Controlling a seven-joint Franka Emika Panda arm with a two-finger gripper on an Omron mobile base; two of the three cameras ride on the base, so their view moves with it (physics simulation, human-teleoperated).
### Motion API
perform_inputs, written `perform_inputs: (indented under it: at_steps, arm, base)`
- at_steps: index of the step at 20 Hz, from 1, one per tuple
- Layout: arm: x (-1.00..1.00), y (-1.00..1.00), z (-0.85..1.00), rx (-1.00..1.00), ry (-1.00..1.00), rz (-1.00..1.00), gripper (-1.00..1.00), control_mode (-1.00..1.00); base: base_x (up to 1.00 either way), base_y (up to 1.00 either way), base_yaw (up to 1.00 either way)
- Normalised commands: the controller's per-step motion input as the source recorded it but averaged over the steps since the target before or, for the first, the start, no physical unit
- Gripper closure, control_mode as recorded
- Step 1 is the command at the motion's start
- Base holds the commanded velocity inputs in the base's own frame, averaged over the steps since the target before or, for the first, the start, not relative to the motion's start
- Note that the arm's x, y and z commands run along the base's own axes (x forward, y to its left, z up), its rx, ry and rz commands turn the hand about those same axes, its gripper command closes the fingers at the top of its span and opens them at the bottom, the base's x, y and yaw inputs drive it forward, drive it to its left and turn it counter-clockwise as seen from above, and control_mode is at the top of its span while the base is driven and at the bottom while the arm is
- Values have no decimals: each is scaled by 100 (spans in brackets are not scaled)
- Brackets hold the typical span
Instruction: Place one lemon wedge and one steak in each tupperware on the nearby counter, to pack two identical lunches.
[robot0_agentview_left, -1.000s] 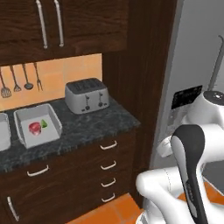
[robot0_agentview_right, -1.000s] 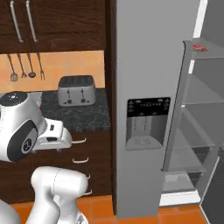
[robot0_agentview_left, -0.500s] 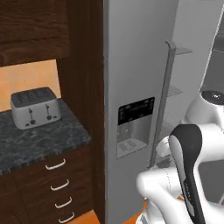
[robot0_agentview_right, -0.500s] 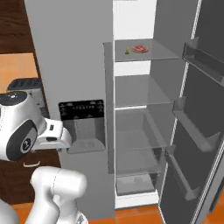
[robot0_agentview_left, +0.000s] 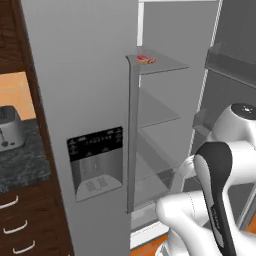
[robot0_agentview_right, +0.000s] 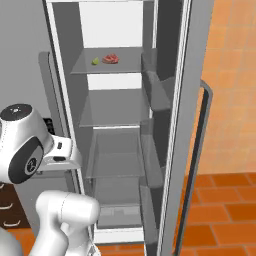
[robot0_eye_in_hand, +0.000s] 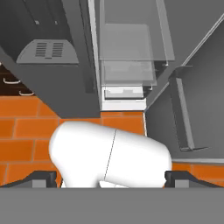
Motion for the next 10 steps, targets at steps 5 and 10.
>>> perform_inputs:
  at_steps: [5,10]
  arm:
    - [0,0,0,0,0,0,-100,100]
    - [0,0,0,0,0,0,-100,100]
  base:
    - [48,-32,0]
    - [70,0,0]
